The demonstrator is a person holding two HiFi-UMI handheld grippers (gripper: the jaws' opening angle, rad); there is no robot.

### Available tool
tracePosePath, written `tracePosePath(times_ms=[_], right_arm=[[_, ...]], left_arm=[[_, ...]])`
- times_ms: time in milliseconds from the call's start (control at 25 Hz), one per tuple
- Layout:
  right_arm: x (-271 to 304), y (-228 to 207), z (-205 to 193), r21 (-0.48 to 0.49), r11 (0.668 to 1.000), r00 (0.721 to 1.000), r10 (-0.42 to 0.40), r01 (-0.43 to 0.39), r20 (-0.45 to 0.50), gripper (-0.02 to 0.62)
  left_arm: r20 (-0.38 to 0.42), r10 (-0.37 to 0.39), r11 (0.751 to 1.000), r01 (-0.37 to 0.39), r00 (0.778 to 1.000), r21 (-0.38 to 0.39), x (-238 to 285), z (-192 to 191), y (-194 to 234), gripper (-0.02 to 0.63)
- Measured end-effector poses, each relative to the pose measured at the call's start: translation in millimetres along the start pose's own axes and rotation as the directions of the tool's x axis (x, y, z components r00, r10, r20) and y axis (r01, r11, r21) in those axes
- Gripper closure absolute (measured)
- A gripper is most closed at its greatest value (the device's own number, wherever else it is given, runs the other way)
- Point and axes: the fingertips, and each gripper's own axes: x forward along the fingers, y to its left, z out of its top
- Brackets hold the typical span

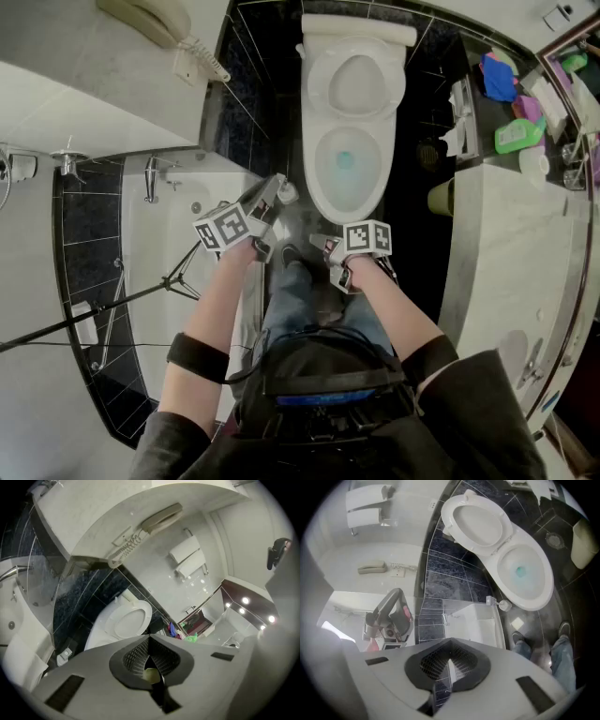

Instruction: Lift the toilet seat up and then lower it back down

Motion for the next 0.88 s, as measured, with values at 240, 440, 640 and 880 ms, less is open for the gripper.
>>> tracePosePath(times_ms=[240,440,640,880], right_arm=[[-60.0,15.4,13.3,-0.086,0.996,0.996,-0.027,0.035,0.088,0.586],[-122.5,13.7,48.9,-0.101,0.992,0.968,-0.048,0.075,0.246,0.586],[-187.8,11.7,78.5,-0.171,0.967,0.907,-0.103,0.187,0.409,0.586],[-247.5,-3.1,88.5,-0.235,0.905,0.830,-0.189,0.354,0.524,0.586]], left_arm=[[-0.018,0.020,0.995,-0.018,1.000,0.096,-21.8,-12.2,-43.0,0.606],[-0.007,0.064,0.976,-0.061,0.998,0.207,-21.6,-13.7,-69.1,0.606],[0.009,0.128,0.931,-0.123,0.992,0.343,-18.9,-17.2,-89.3,0.606],[0.037,0.178,0.847,-0.172,0.983,0.503,-19.6,-24.2,-105.9,0.606]])
